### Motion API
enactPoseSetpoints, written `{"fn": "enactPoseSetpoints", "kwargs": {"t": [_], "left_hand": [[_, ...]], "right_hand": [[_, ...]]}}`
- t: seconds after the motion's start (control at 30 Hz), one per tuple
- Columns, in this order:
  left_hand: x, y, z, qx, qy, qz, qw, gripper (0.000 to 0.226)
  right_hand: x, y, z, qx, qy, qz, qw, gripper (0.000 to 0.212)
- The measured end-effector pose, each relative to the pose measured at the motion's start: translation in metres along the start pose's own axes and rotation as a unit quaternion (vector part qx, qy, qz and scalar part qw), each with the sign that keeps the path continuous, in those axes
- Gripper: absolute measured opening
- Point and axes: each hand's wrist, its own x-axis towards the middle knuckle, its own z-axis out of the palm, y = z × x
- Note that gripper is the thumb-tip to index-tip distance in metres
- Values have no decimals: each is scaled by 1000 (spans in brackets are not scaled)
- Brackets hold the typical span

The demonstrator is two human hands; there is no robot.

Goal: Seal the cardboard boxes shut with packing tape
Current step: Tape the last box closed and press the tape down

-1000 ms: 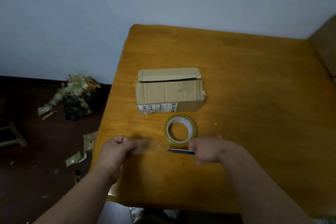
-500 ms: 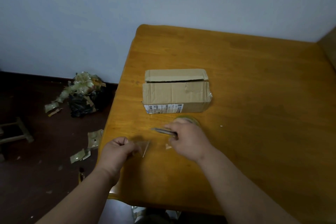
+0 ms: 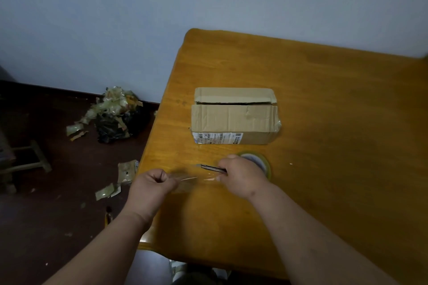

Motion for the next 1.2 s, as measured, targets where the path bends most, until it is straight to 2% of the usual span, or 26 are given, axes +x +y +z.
{"fn": "enactPoseSetpoints", "kwargs": {"t": [0.2, 0.63, 0.73, 0.8, 1.0, 1.13, 1.2], "left_hand": [[2, 7, 9, 23, 8, 17, 1000, 31], [14, 30, 19, 19, -9, 1, 1000, 30], [23, 48, 13, -96, 39, -40, 994, 28], [30, 57, -1, -130, 54, -44, 989, 33], [27, 48, -6, -97, 11, -50, 994, 28], [21, 38, 10, -99, -12, -44, 994, 31], [20, 33, 14, -87, -6, -45, 995, 34]], "right_hand": [[1, 9, 4, 15, 14, 14, 1000, 13], [3, 16, 6, 11, 30, 33, 999, 8], [3, 25, 4, 1, 45, 55, 997, 10], [2, 36, 2, 29, 54, 73, 995, 9], [-2, 45, 3, 116, 58, 67, 989, 4], [0, 43, 1, 60, 63, 70, 994, 6], [1, 42, 0, 18, 63, 67, 996, 15]]}}
